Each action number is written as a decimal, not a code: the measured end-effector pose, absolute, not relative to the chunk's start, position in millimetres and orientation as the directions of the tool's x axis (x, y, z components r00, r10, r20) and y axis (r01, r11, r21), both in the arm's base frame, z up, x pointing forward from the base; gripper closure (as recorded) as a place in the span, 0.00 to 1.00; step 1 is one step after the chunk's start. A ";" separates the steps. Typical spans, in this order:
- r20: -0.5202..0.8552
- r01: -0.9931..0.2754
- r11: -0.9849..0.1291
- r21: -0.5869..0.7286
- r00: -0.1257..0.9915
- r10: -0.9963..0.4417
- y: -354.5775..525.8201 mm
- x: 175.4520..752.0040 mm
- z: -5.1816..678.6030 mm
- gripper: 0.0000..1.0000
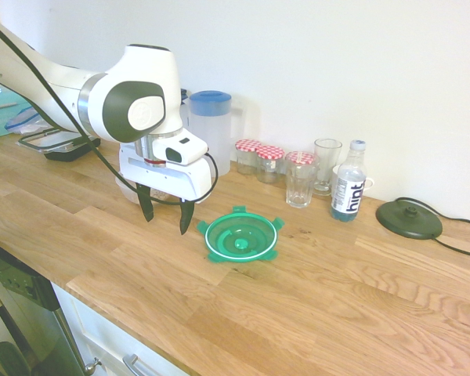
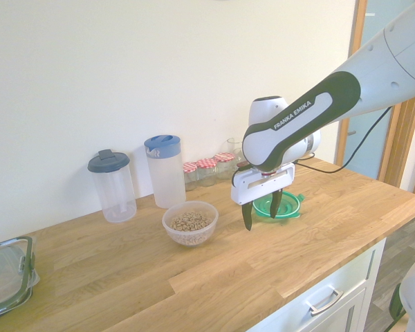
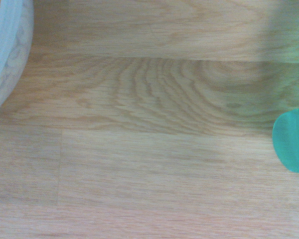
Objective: Cover the lid of food container
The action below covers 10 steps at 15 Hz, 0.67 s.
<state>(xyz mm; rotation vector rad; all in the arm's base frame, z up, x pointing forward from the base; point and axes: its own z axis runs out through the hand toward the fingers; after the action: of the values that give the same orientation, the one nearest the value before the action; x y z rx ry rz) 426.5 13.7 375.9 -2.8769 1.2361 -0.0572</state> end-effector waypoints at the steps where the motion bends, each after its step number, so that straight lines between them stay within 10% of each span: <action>1: 0.029 -0.725 -0.688 -0.023 0.688 -0.725 13.6 426.5 375.6 0.00; 10: -0.247 -0.580 -0.777 -0.244 0.812 -0.529 -110.2 459.7 440.5 0.00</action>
<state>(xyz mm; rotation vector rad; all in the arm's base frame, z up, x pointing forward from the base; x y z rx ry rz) 459.7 -110.2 440.5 -2.6889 0.8453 0.2370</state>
